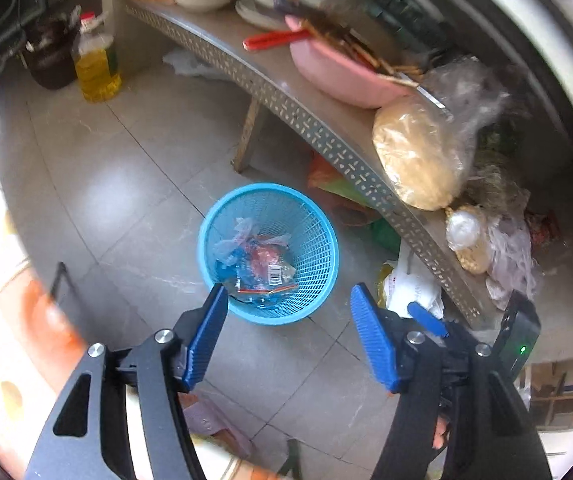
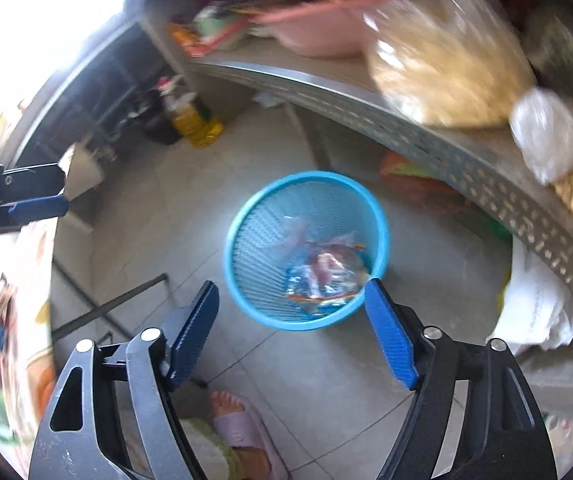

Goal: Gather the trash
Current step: 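Move both tools back toward the table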

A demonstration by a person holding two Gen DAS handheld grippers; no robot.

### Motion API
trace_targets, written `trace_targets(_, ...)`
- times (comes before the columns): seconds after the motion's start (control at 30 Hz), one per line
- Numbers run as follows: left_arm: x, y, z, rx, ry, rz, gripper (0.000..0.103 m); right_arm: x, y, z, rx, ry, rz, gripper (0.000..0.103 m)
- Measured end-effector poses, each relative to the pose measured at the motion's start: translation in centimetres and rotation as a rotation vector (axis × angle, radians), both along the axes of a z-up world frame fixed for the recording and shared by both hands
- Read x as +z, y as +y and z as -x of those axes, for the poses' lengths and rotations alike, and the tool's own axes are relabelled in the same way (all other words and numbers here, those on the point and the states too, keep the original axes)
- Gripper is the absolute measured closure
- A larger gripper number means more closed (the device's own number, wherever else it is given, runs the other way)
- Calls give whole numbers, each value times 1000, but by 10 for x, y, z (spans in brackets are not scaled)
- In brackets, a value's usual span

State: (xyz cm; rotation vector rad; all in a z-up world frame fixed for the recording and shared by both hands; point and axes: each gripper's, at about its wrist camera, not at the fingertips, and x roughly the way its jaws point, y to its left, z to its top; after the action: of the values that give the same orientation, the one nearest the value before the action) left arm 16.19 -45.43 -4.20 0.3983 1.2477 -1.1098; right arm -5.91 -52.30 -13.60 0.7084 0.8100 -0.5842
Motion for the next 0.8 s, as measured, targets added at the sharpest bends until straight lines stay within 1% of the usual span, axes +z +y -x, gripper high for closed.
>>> trace_targets(0.07,18,20,2,8,-35,16,40,17,11,-2,37,-19,31,26)
trace_targets(0.1,29,34,3,15,-54,35,39,26,18,-3,56,-34,48,23)
trace_targets(0.2,61,74,3,60,-105,85,32,55,35,-7,106,-66,111,19)
trace_targets(0.23,69,86,2,75,-113,102,31,64,42,-8,122,-75,133,16)
trace_targets(0.3,86,113,1,111,-133,130,28,82,53,-11,147,-83,166,15)
trace_targets(0.37,99,139,0,148,-155,147,27,99,62,-11,178,-123,152,10)
trace_targets(0.43,110,167,0,184,-183,162,25,115,70,-14,205,-149,151,8)
trace_targets(0.63,130,238,-5,283,-201,205,23,150,103,-32,226,-106,250,8)
trace_targets(0.73,135,267,-9,331,-213,220,23,160,120,-46,238,-60,306,8)
trace_targets(0.8,137,283,-11,356,-222,228,23,165,132,-53,266,-41,344,8)
